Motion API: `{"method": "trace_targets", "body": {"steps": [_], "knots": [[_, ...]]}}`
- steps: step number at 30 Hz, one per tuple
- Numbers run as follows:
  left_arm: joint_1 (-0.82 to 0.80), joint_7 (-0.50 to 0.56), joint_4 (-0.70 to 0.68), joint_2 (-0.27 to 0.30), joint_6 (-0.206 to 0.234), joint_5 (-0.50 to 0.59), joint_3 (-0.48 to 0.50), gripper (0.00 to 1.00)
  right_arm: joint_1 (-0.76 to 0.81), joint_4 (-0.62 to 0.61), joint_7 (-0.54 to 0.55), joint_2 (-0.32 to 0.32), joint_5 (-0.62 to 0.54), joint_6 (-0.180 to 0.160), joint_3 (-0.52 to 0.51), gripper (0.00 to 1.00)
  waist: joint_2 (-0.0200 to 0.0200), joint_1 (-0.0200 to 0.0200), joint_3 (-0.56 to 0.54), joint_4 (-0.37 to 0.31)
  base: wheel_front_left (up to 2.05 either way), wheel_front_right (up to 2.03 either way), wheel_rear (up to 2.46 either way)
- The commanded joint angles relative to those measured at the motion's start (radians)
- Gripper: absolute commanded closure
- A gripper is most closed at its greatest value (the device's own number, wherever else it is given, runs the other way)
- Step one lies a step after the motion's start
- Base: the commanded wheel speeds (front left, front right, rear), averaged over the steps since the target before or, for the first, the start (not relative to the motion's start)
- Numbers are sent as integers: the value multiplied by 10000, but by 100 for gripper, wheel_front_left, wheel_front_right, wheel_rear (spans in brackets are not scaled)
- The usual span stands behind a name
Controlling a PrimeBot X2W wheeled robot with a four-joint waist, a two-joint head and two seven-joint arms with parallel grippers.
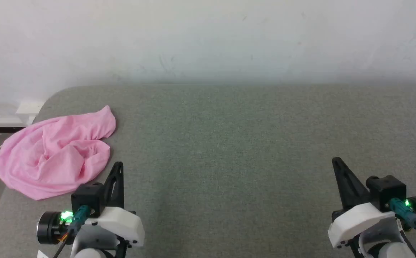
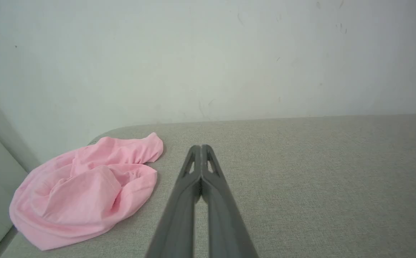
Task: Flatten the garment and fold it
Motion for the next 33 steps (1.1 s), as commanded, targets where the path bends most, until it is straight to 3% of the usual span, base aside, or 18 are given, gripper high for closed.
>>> {"method": "trace_targets", "body": {"steps": [1, 16, 17, 33], "knots": [[60, 1, -43, -19, 66, 64, 41, 100, -148, 14, 7, 36, -74, -19, 5, 100, 0, 0, 0, 0, 0, 0, 0], [60, 1, -43, -19, 66, 64, 41, 100, -148, 14, 7, 36, -74, -19, 5, 100, 0, 0, 0, 0, 0, 0, 0], [-1, 0, 2, 2, 0, -2, -2, 0, 4, -2, 0, -2, 4, 2, 0, 0, 0, 0, 0, 0, 0, 0, 0], [-110, -271, 218, 16, 142, -205, -153, 0, -15, 48, -154, -3, 1, 0, -38, 0, 0, 0, 5, 256, 0, 0, 0]]}}
